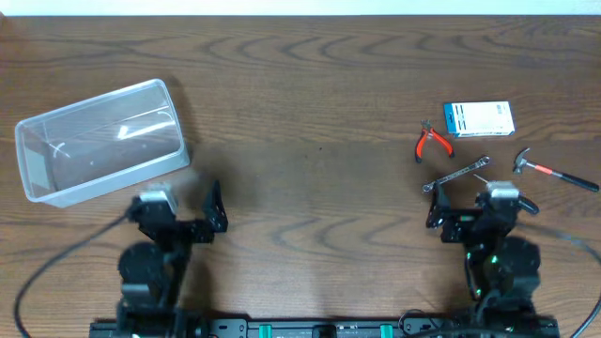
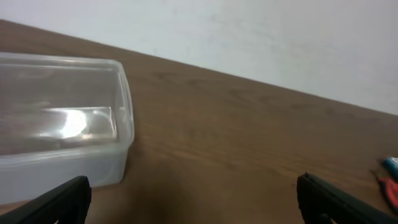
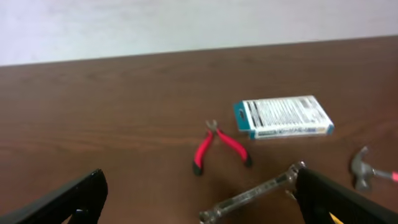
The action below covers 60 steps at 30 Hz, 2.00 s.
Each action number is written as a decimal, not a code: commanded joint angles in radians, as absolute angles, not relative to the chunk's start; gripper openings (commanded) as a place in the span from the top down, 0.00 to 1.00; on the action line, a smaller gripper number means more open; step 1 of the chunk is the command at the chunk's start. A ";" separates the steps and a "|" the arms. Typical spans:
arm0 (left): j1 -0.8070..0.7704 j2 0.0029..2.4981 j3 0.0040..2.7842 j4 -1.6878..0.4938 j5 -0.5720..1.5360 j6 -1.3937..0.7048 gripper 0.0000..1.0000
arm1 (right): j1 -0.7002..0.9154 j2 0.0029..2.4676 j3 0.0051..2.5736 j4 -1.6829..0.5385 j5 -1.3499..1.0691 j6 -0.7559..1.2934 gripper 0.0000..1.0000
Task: Pack container
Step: 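Reach both grippers toward the clear plastic container's edges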
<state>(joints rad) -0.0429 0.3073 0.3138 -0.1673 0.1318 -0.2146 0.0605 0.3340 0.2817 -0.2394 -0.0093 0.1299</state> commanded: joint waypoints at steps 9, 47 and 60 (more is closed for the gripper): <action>-0.046 0.998 1.084 -0.839 0.142 -0.232 0.02 | 0.057 0.921 0.944 -0.816 -0.123 0.141 0.01; 0.089 1.889 1.551 -0.861 -0.129 -0.362 0.72 | 0.057 1.163 1.225 -1.146 -0.238 0.088 0.12; 0.041 1.947 1.551 -0.862 0.553 -0.356 0.75 | 0.057 1.163 1.225 -1.137 -0.236 0.088 0.12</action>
